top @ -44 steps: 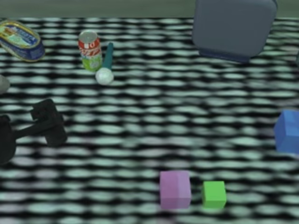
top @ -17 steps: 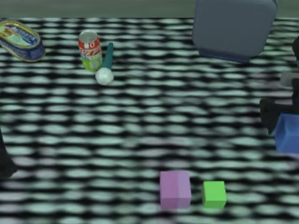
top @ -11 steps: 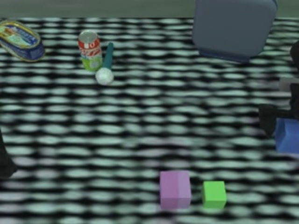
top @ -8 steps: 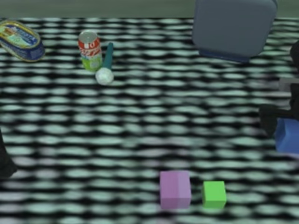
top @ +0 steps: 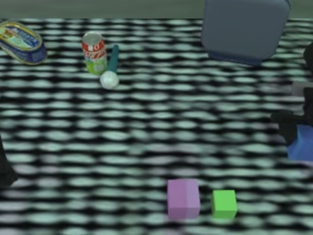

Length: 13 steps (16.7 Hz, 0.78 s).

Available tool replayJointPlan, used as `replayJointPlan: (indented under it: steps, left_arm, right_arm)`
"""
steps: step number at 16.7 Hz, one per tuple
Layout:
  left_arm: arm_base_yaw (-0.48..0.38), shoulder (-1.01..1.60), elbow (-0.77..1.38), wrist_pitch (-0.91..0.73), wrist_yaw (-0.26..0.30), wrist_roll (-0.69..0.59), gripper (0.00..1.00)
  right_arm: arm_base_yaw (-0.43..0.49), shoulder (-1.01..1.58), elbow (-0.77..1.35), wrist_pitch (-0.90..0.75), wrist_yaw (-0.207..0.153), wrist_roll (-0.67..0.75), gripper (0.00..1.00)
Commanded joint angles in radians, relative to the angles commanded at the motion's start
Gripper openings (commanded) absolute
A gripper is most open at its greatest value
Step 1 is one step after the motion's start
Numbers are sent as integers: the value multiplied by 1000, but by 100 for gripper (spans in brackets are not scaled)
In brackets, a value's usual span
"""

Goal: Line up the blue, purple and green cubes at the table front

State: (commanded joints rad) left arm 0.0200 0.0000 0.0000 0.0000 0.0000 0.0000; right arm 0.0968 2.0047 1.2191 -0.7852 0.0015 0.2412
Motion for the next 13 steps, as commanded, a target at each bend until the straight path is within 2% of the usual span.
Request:
replayJointPlan:
  steps: [2,3,13]
  left_arm:
    - [0,0,0,0,0,0,100]
    - [0,0,0,0,0,0,100]
    - [0,0,0,0,0,0,100]
  right_arm:
    - [0,0,0,0,0,0,2]
    - [0,0,0,0,0,0,0]
    - [-1,-16,16,-22,2,0,0]
